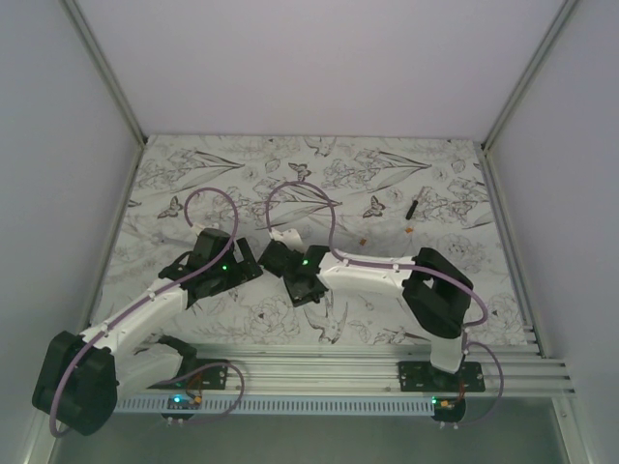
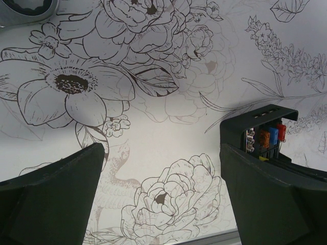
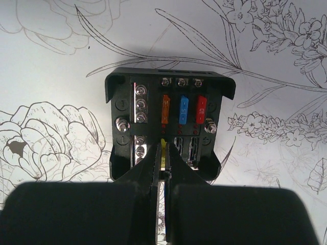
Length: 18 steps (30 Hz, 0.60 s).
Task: Snap on the fuse box
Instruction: Install the fuse at the fuse box base.
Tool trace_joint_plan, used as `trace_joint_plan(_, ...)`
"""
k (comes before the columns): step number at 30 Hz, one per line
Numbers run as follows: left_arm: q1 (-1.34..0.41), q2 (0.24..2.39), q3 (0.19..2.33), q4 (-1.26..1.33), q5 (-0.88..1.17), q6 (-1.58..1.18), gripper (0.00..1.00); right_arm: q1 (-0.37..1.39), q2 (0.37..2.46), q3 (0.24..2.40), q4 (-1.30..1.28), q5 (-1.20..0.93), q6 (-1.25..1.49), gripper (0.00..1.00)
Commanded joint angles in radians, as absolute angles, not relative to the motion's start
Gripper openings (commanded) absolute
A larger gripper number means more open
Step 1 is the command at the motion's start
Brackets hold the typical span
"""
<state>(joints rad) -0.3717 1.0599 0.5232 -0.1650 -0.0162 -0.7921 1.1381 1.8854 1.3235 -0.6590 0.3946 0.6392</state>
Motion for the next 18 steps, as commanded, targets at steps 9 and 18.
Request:
trace_joint_plan(9, -0.365, 1.048, 0.502, -0.196, -0.004, -0.793, 1.0, 1.153, 1.962, 1.2, -0.69, 0.333, 0.689, 0.0)
trace_joint_plan(18, -0.365, 1.051, 0.502, -0.195, -0.005, -0.794, 1.0, 1.179, 1.998, 1.314, -0.701, 0.333, 0.617, 0.0)
